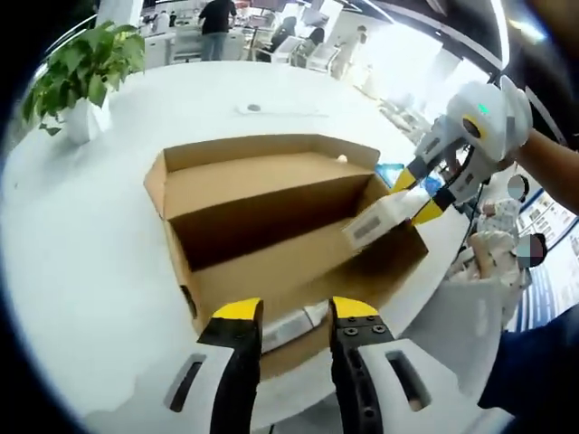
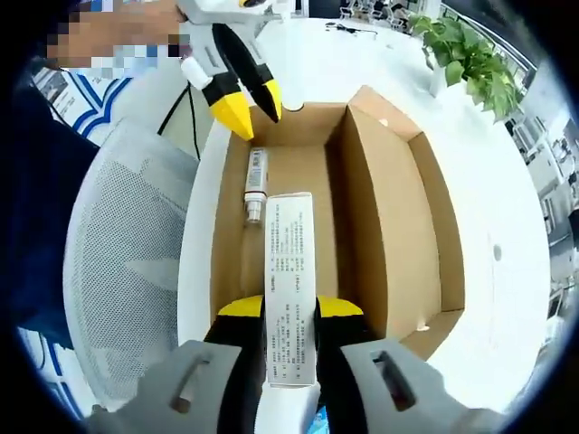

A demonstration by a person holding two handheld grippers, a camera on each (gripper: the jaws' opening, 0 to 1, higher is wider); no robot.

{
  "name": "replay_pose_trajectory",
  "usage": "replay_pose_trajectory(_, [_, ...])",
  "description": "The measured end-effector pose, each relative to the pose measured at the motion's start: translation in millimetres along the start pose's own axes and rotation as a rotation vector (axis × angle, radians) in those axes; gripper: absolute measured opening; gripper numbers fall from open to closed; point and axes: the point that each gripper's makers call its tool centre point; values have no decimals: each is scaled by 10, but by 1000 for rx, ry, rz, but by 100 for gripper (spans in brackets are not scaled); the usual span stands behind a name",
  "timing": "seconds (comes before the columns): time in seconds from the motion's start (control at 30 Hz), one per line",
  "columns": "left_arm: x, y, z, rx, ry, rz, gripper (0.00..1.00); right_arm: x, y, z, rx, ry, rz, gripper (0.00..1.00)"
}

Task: Operate the shoe box by opening the lid, removing the specified soft item, and placing it in the target area until the item is outside and the box remains undamaged.

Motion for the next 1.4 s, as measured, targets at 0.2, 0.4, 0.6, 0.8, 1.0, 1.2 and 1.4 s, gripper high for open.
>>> replay_pose_trajectory(0.2, [135, 157, 67, -68, -160, 106, 33, -30, 291, 60, -38, 26, -7, 17])
replay_pose_trajectory(0.4, [206, 206, 239, -152, -280, 182, 37, -201, 520, 140, -68, -3, -15, 17])
replay_pose_trajectory(0.6, [154, 279, 165, -117, -278, 202, 36, -435, 633, 150, -87, -25, -58, 17])
replay_pose_trajectory(0.8, [-43, 373, -241, 6, -151, 121, 28, -560, 740, 195, -109, -60, -57, 17])
replay_pose_trajectory(1.0, [-255, 258, -427, 66, -55, 19, 24, -727, 886, 251, -139, -90, -65, 17])
replay_pose_trajectory(1.2, [-397, 161, -488, 88, 28, -43, 19, -895, 1013, 309, -160, -107, -86, 17])
replay_pose_trajectory(1.4, [-522, 81, -523, 109, 100, -115, 14, -1087, 1170, 468, -189, -127, -105, 17])
Point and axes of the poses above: the point that each gripper's makers call its tool centre point, and the gripper's own axes: y roughly backward along the fingers, z roughly to its right, x roughly out of its top, and after that the axes turned 3 degrees about -x, right-handed
